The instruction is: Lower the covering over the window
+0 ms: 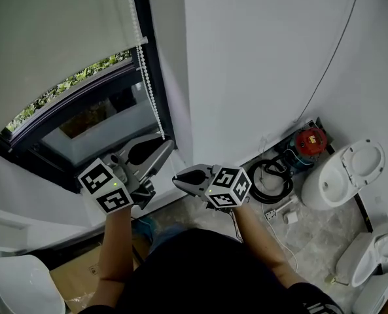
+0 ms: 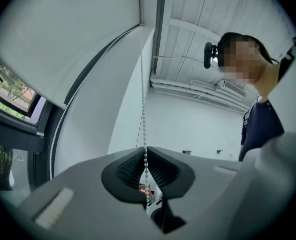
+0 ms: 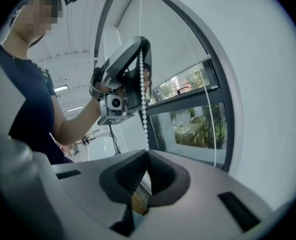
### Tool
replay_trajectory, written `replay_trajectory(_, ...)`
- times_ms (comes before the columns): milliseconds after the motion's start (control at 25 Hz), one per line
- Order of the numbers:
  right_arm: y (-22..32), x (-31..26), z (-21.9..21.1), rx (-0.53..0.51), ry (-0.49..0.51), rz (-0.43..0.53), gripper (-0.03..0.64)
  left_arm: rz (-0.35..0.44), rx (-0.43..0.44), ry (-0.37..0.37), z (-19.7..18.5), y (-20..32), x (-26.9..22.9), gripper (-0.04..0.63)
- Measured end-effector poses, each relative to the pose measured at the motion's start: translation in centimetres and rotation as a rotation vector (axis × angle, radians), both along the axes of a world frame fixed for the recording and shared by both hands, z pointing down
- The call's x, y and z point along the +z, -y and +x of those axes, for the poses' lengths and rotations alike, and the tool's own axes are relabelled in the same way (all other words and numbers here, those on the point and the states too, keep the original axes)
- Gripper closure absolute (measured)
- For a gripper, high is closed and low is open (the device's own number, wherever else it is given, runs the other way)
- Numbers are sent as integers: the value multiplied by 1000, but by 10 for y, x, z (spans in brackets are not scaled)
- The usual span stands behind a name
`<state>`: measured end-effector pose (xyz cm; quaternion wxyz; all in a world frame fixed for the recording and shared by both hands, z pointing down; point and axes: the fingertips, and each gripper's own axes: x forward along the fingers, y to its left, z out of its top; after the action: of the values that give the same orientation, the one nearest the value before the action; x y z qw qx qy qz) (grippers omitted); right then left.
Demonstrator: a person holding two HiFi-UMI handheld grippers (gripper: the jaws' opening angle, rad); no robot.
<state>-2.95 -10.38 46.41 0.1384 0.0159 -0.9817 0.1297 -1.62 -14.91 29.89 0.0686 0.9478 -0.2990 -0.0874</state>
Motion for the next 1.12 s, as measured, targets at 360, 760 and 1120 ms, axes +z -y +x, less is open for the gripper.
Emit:
replay_trajectory(360, -1, 24, -6, -11, -42, -26, 603, -100, 65, -54, -5, -8, 24, 572)
replay_trajectory(760, -12, 71, -7, -45, -172, -68, 603, -208, 51, 0, -5, -11, 74, 572)
replay_trajectory(1120, -18, 89, -5, -50, -210, -80, 603, -236, 47, 3, -8, -16, 93, 572)
